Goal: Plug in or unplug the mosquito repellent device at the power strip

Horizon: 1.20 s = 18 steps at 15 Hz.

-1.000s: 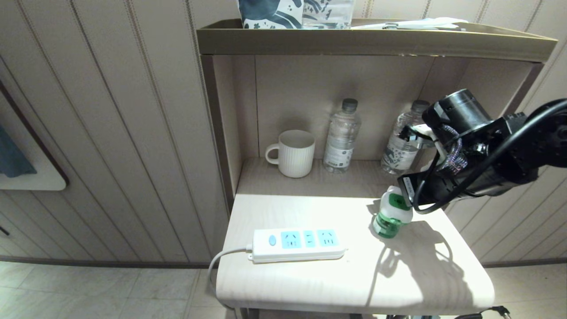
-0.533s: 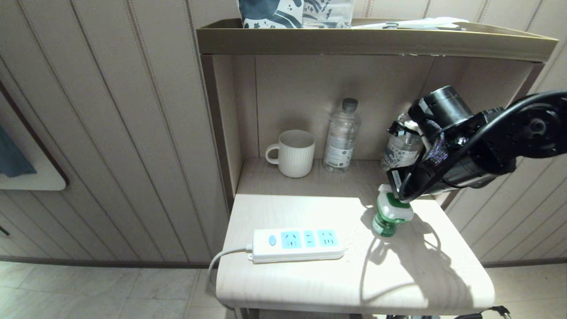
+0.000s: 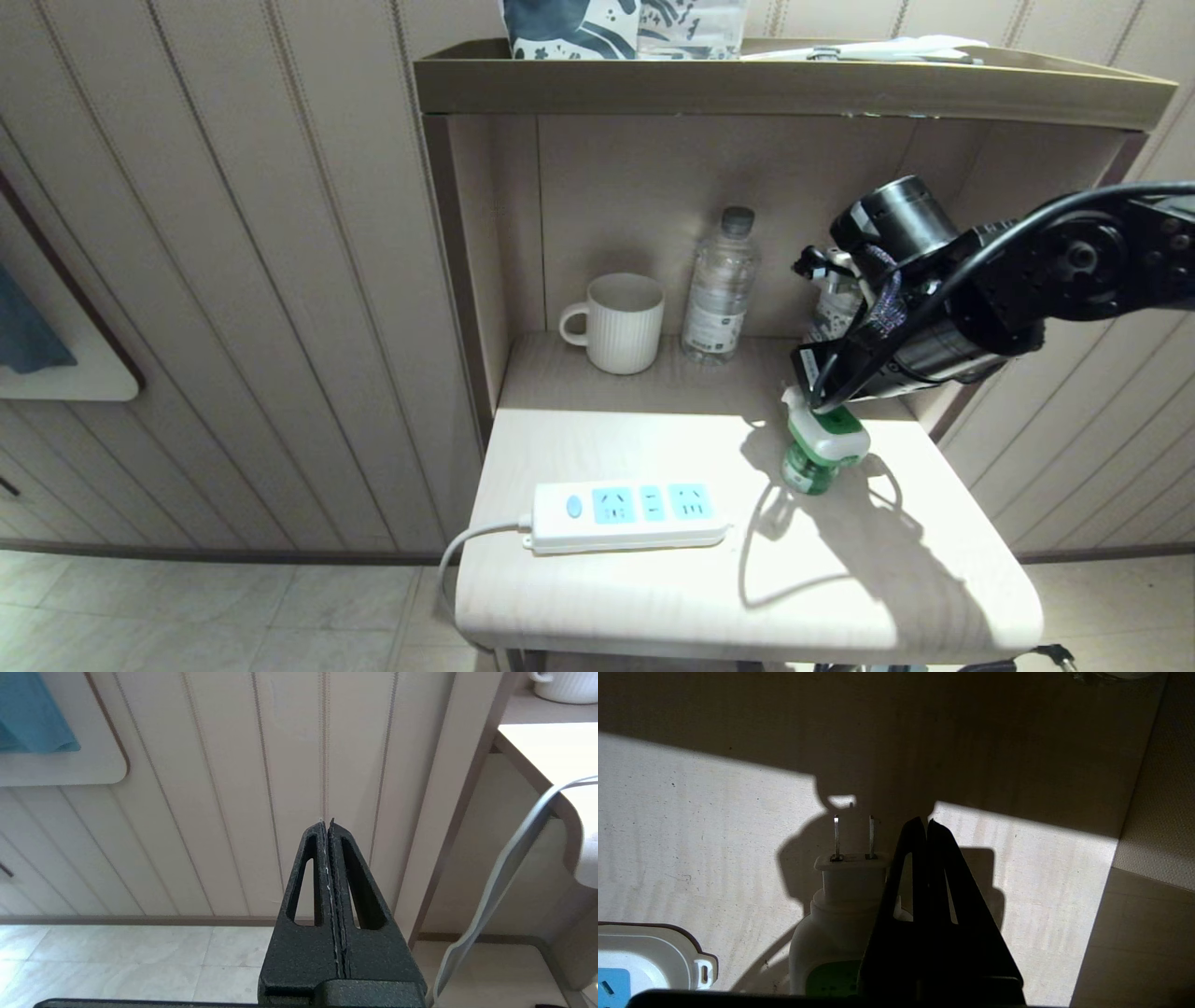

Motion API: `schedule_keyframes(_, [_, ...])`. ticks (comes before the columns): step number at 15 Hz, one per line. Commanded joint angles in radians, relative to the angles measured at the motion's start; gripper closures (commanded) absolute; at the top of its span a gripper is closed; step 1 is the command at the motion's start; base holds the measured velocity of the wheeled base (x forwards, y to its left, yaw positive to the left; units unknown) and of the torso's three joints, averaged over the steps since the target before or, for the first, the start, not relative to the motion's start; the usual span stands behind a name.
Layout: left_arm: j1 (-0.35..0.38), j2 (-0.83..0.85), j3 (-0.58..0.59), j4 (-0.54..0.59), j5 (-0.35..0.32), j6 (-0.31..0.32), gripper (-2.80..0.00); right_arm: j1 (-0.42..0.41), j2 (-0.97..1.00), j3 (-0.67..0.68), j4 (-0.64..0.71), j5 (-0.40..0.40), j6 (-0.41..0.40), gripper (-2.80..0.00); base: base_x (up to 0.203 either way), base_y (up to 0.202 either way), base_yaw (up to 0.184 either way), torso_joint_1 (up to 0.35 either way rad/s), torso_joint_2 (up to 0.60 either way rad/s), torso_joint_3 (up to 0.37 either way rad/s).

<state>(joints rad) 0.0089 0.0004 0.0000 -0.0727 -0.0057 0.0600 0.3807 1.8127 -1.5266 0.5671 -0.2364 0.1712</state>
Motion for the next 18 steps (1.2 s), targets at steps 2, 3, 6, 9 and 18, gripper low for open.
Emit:
schedule_keyframes(2, [0.0,0.0,0.0,0.001,0.0,0.001,0.0,0.018,0.019,-0.024,0.005,-0.004,0.013,0.0,0.0,0.0,0.0,0.0,0.0,0.0])
schedule_keyframes(3, [0.0,0.0,0.0,-0.001,0.0,0.001,0.0,0.022,0.02,-0.026,0.004,-0.007,0.013,0.0,0.0,0.0,0.0,0.0,0.0,0.0])
schedule_keyframes(6, [0.0,0.0,0.0,0.001,0.0,0.0,0.0,0.023,0.014,-0.049,0.007,-0.013,0.02,0.0,0.0,0.0,0.0,0.0,0.0,0.0])
schedule_keyframes(9, [0.0,0.0,0.0,-0.001,0.0,0.0,0.0,0.03,-0.023,-0.048,0.006,-0.067,0.023,0.0,0.0,0.0,0.0,0.0,0.0,0.0])
schedule_keyframes(18, [0.0,0.0,0.0,-0.001,0.0,0.0,0.0,0.176,-0.337,0.188,-0.004,-0.128,0.027,0.0,0.0,0.0,0.0,0.0,0.0,0.0])
